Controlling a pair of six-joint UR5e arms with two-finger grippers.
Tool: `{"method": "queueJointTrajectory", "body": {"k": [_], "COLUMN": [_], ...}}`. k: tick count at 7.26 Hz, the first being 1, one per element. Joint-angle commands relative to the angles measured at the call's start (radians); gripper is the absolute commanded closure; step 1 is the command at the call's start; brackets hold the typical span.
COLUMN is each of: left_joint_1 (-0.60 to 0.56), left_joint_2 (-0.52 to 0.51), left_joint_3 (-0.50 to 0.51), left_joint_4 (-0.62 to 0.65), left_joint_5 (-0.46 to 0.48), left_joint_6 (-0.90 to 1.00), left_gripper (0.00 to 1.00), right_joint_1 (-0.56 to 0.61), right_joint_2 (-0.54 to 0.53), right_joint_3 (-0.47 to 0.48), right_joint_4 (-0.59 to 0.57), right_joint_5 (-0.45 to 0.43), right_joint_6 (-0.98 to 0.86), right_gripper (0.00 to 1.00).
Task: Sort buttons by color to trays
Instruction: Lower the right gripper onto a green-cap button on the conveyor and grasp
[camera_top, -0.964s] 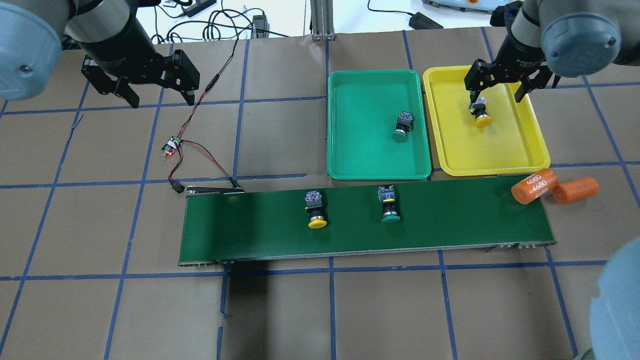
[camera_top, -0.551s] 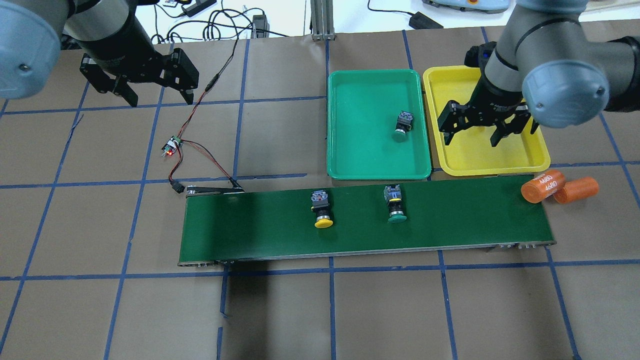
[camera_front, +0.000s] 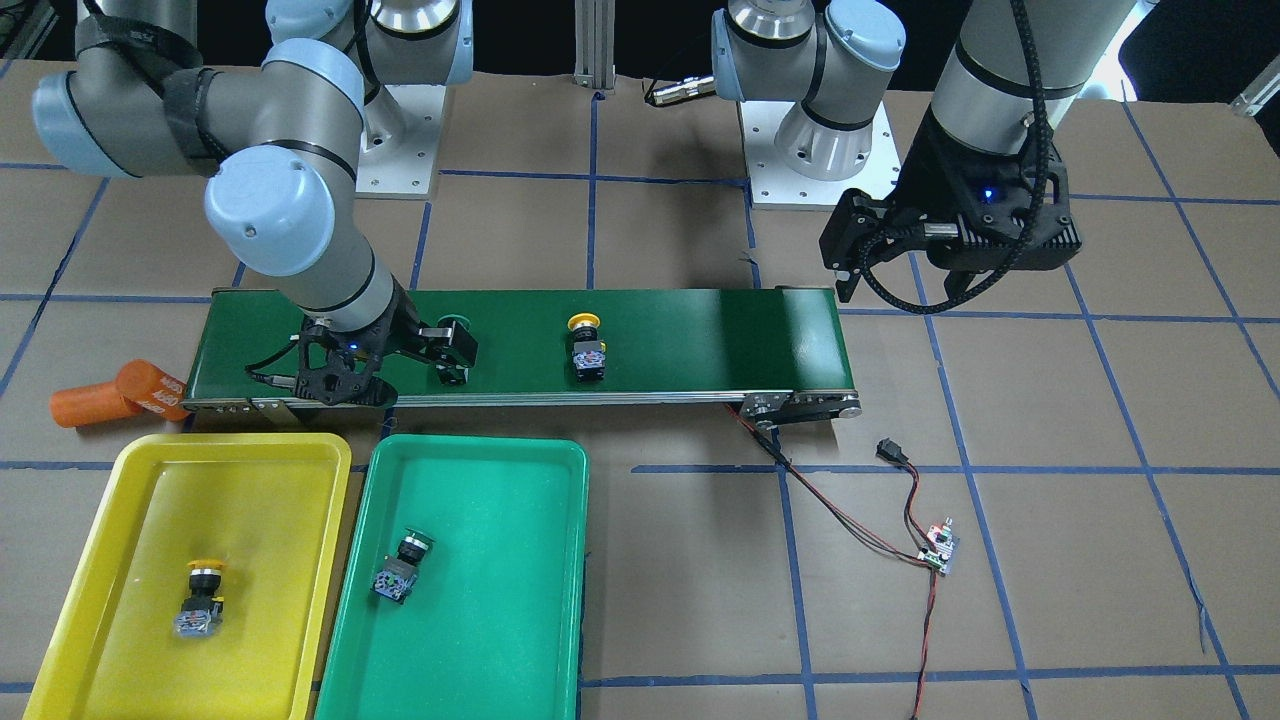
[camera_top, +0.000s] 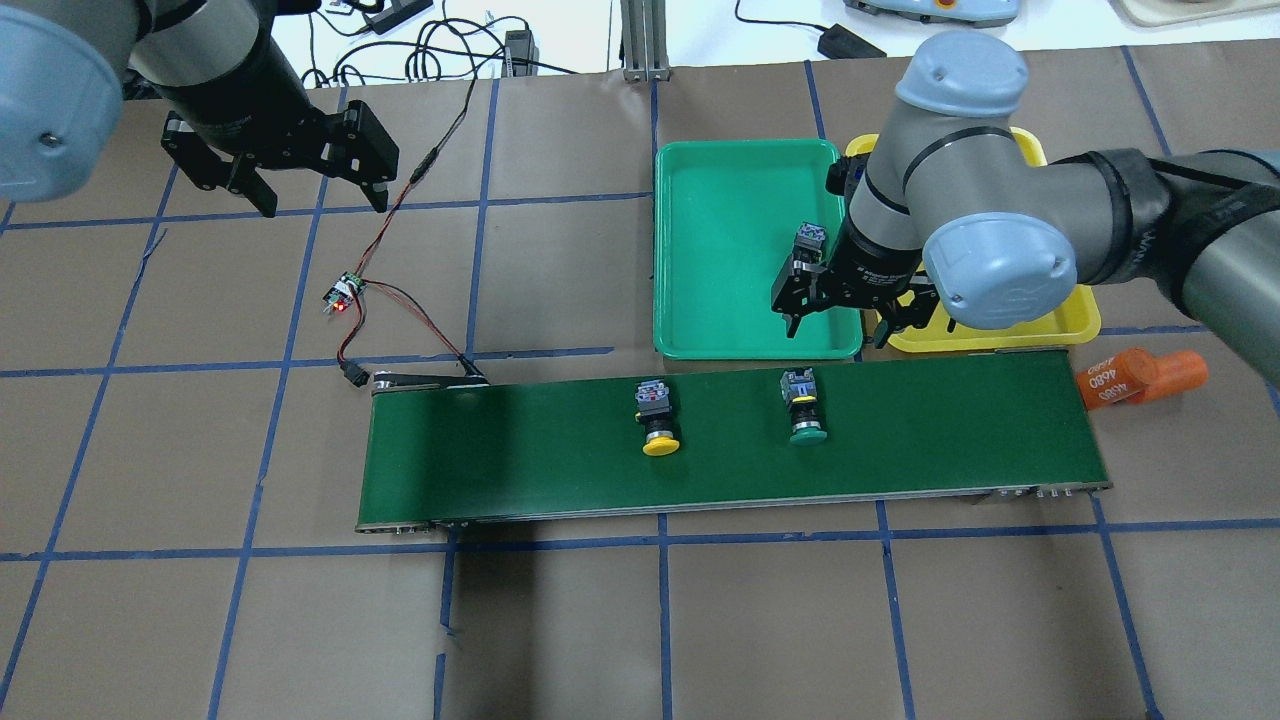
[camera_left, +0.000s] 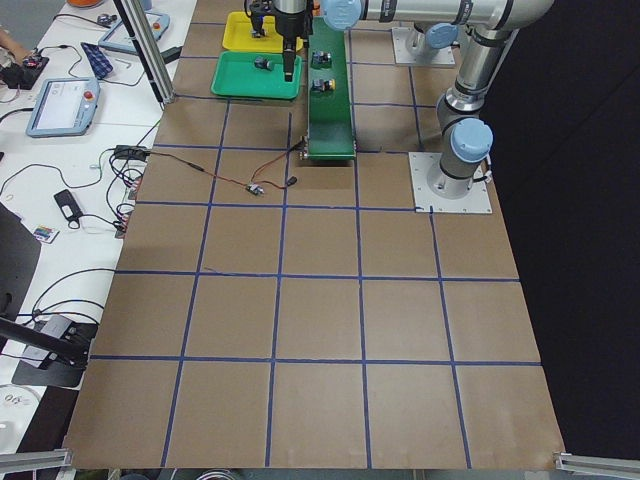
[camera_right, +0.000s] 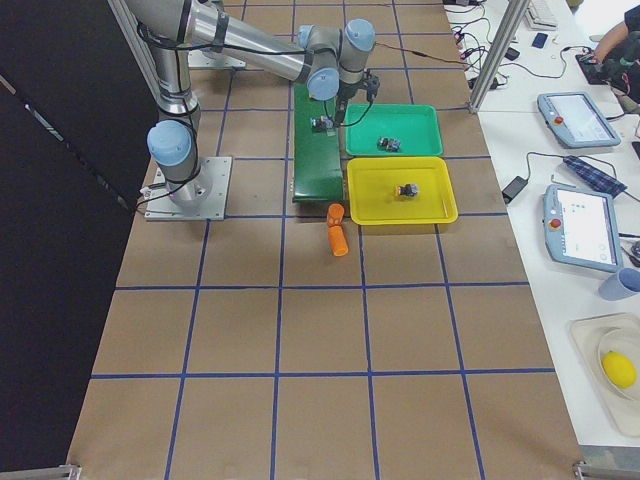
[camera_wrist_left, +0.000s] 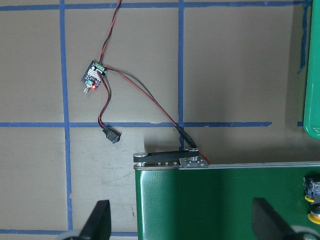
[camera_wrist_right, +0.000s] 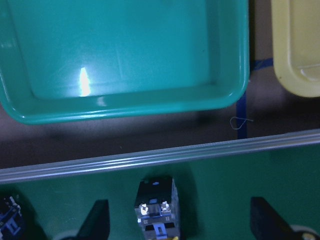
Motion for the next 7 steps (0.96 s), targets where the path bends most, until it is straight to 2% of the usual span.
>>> {"method": "queueJointTrajectory", "body": {"k": [1, 2, 3, 4, 6, 7], "left_joint_1": [0.000, 0.000, 0.002, 0.002, 0.002, 0.002], "left_joint_2": [0.000, 0.000, 0.000, 0.000, 0.000, 0.000], "left_joint_3": [-0.001, 0.000, 0.000, -0.001, 0.000, 0.000], "left_joint_4": [0.001, 0.001, -0.001, -0.001, 0.001, 0.001], "left_joint_5": [0.000, 0.000, 0.000, 0.000, 0.001, 0.000], "left_joint_6": [0.000, 0.000, 0.001, 0.001, 0.001, 0.001], "left_gripper": [0.00, 0.00, 0.00, 0.00, 0.00, 0.00], "right_joint_1": [0.013, 0.013, 0.010, 0.009, 0.005, 0.001], "right_joint_2": [0.022, 0.025, 0.025, 0.024, 0.019, 0.019], "right_joint_3": [0.048, 0.055, 0.049, 0.044, 0.032, -0.012], "right_joint_4": [-0.003, -0.009, -0.006, 0.003, -0.011, -0.005], "right_joint_5": [-0.003, -0.023, -0.031, -0.031, -0.031, -0.033], "right_joint_6": [0.010, 0.001, -0.002, 0.007, 0.011, 0.013], "right_gripper": [0.00, 0.27, 0.71, 1.00, 1.00, 1.00]}}
